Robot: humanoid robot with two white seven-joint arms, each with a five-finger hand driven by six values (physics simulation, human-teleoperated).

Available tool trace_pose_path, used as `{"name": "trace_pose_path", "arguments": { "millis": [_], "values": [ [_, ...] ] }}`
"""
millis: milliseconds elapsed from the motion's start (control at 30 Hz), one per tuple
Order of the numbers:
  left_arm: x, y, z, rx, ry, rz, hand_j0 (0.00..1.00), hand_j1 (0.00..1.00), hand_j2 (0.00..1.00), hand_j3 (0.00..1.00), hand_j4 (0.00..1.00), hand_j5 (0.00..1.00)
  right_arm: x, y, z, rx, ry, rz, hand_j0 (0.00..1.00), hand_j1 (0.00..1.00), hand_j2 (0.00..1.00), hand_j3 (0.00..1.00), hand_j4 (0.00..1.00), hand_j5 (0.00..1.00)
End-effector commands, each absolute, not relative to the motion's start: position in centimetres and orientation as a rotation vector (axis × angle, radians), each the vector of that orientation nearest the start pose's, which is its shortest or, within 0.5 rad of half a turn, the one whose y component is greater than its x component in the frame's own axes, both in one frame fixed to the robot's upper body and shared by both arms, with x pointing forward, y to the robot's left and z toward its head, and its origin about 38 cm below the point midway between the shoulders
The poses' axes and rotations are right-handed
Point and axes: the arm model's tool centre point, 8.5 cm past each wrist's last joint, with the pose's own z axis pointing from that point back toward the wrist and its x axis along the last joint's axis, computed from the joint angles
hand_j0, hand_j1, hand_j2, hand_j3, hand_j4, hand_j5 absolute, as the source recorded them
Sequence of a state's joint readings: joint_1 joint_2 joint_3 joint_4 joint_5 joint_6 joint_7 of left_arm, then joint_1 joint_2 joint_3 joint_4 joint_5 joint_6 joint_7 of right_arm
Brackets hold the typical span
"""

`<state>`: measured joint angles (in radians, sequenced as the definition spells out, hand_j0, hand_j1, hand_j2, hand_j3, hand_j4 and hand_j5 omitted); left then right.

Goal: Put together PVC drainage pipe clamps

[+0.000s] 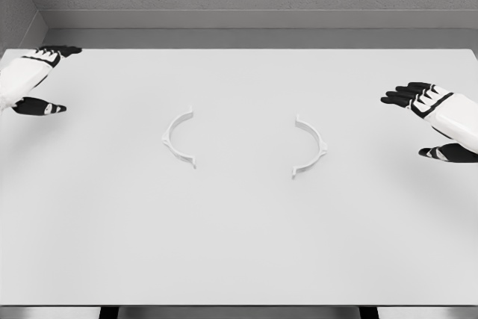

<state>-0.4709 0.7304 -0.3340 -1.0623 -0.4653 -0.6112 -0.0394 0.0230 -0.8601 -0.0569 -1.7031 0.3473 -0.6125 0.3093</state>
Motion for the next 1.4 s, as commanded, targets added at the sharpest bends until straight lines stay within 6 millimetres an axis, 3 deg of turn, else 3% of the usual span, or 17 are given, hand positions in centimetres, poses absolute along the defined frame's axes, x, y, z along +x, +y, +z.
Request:
{"name": "trace_pose_path", "arguments": {
  "millis": [0,167,200,267,400,467,633,800,1000,1367],
  "values": [
    [45.1,41.1,17.5,0.719,-1.629,-1.407,1.00,1.00,1.00,1.00,1.00,1.00,33.7,-38.8,22.3,-0.587,-1.669,1.653,1.00,1.00,1.00,1.00,1.00,1.00],
    [45.1,40.0,17.8,0.709,-1.661,-1.415,1.00,1.00,1.00,1.00,1.00,1.00,33.9,-37.9,21.8,-0.589,-1.681,1.662,1.00,1.00,1.00,1.00,1.00,1.00],
    [45.2,39.5,17.6,0.697,-1.672,-1.408,1.00,1.00,1.00,1.00,1.00,1.00,35.1,-36.7,22.3,-0.637,-1.679,1.735,1.00,1.00,1.00,1.00,1.00,1.00],
    [45.3,38.5,17.1,0.673,-1.680,-1.412,1.00,1.00,1.00,1.00,1.00,1.00,37.3,-34.2,20.8,-0.611,-1.697,1.758,1.00,1.00,1.00,1.00,1.00,1.00],
    [44.7,36.0,16.9,0.620,-1.721,-1.476,1.00,1.00,1.00,1.00,1.00,1.00,38.6,-31.5,19.2,-0.628,-1.691,1.803,1.00,1.00,1.00,1.00,1.00,1.00],
    [43.5,35.0,16.3,0.585,-1.735,-1.500,1.00,1.00,1.00,1.00,1.00,1.00,39.3,-31.2,18.7,-0.644,-1.665,1.814,1.00,1.00,1.00,1.00,1.00,1.00],
    [42.0,34.0,17.1,0.567,-1.767,-1.558,1.00,1.00,1.00,1.00,1.00,1.00,40.8,-30.0,16.3,-0.573,-1.649,1.769,1.00,1.00,1.00,1.00,1.00,1.00],
    [41.9,33.9,17.1,0.567,-1.770,-1.563,1.00,1.00,1.00,1.00,1.00,1.00,40.6,-28.9,15.4,-0.539,-1.645,1.792,1.00,1.00,1.00,1.00,1.00,1.00],
    [42.4,34.3,15.1,0.546,-1.708,-1.556,1.00,1.00,1.00,1.00,1.00,1.00,40.7,-28.8,14.2,-0.510,-1.612,1.799,1.00,1.00,1.00,1.00,1.00,1.00],
    [43.4,32.5,14.4,0.534,-1.729,-1.540,1.00,1.00,1.00,1.00,1.00,1.00,41.9,-28.0,12.9,-0.485,-1.587,1.796,1.00,1.00,1.00,1.00,1.00,1.00]
  ]
}}
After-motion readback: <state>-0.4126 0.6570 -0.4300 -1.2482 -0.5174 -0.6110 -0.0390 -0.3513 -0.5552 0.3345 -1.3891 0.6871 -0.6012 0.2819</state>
